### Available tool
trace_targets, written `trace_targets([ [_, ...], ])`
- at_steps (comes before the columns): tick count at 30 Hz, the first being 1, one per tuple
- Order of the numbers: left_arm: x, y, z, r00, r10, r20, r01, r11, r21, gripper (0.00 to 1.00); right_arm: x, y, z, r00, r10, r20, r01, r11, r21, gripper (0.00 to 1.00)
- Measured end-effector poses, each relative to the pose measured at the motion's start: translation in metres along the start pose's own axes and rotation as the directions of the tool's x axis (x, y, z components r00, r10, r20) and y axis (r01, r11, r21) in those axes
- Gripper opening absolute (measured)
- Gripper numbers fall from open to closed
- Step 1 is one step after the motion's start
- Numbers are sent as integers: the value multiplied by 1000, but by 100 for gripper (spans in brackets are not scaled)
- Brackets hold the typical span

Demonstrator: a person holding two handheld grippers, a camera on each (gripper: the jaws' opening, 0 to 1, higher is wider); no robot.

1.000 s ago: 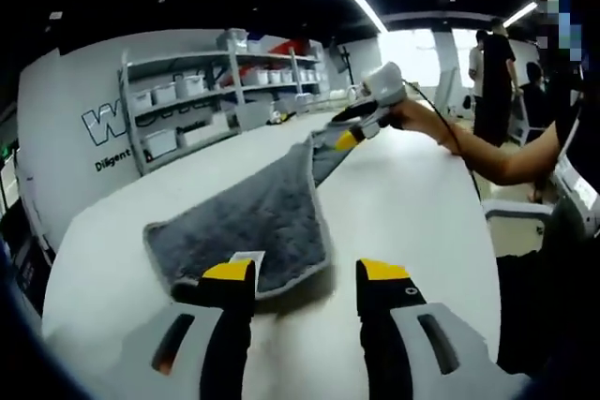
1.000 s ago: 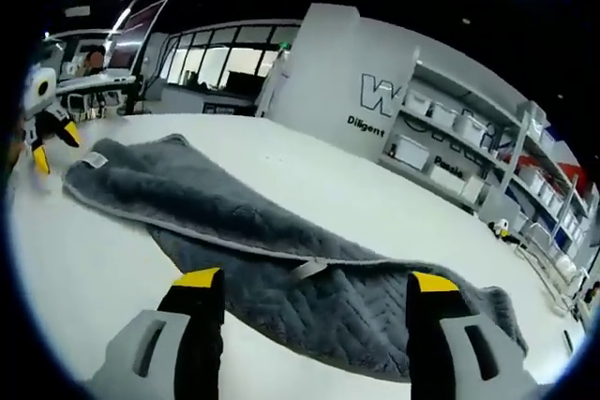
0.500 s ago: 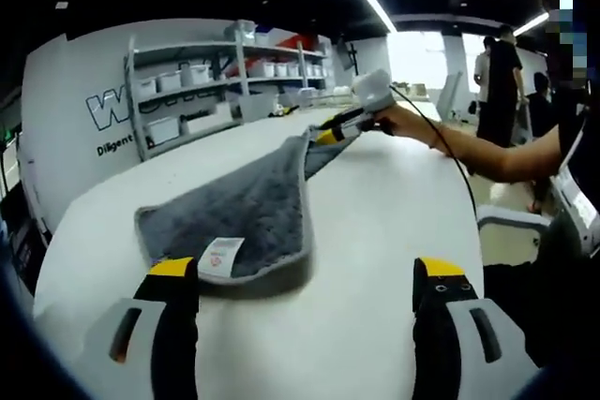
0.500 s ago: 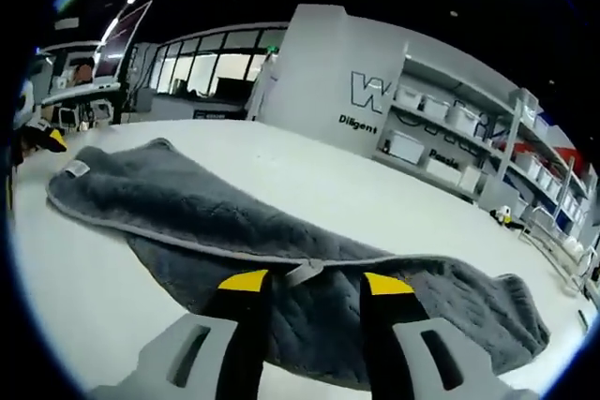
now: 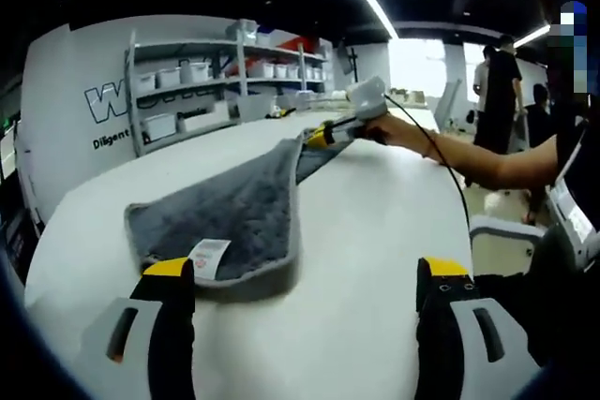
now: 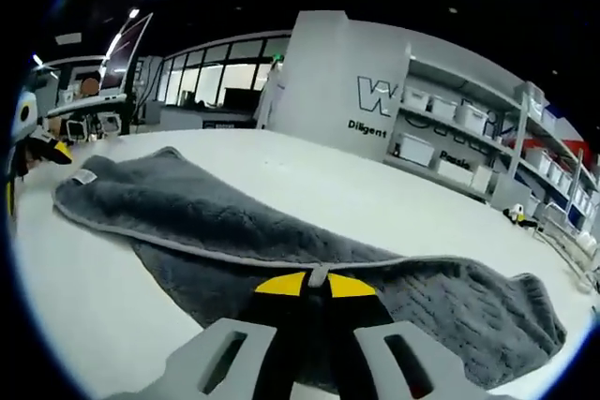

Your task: Open the folded towel by lifting each exposed corner and separating the folded layers until the towel lies flat within the target outline without major curled edges

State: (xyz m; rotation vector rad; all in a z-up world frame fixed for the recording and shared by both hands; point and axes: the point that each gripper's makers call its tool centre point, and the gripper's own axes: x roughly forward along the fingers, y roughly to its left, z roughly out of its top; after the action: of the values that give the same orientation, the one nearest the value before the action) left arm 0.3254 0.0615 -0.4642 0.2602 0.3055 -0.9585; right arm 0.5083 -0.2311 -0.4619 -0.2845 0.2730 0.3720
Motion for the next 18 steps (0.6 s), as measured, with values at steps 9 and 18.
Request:
trace_targets([
  [9, 0, -2, -6, 1000, -1, -26, 1, 1000, -3, 99, -15, 4, 8, 1000, 1, 26, -1, 1000, -24, 2],
  [18, 1, 1, -9, 999, 2, -34, -3, 1000, -26, 99, -48, 7, 15, 997, -32, 72, 37, 997, -66, 2],
])
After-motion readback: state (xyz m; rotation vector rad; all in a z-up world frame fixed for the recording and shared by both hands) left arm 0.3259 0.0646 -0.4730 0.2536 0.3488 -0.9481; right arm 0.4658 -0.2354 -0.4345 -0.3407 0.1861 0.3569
